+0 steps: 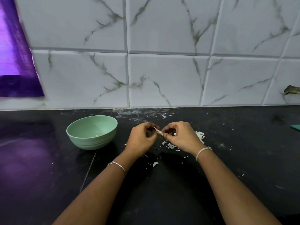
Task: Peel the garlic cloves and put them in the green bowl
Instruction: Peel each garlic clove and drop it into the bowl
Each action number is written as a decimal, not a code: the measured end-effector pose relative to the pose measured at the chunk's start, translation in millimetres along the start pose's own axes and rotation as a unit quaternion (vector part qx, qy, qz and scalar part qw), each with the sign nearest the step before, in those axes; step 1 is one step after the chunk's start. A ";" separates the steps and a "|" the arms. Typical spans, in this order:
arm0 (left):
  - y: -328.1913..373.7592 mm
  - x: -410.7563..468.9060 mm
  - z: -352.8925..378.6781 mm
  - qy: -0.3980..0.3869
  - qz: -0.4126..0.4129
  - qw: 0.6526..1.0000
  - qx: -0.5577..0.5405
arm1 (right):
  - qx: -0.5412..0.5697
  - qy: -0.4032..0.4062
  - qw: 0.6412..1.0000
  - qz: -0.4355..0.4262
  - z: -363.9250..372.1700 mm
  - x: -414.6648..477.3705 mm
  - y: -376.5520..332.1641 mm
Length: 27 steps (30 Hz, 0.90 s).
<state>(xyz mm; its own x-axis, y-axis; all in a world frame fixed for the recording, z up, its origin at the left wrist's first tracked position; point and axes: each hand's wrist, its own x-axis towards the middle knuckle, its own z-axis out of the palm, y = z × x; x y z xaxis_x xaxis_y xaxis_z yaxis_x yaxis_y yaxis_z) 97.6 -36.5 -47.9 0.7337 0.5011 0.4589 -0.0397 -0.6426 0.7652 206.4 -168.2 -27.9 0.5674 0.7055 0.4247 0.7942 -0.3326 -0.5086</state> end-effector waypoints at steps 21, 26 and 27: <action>3.7 0.5 -3.2 -0.041 -0.181 0.937 -0.297 | -0.053 0.022 0.997 -0.060 7.2 -4.0 -8.3; 5.2 2.3 -2.8 -0.025 -0.211 0.923 -0.322 | -0.052 0.035 0.995 -0.077 8.8 -2.4 -9.0; 6.2 2.4 -3.2 -0.024 -0.216 0.918 -0.332 | -0.040 0.036 0.996 -0.074 8.4 -1.9 -8.6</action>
<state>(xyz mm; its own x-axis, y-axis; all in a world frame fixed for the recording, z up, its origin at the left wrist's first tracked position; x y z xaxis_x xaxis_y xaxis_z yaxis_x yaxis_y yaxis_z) 97.0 -37.4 -40.6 0.8067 0.5897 0.0389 -0.1298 0.1125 0.9851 196.6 -161.4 -30.6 0.4542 0.7053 0.5443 0.8837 -0.2791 -0.3758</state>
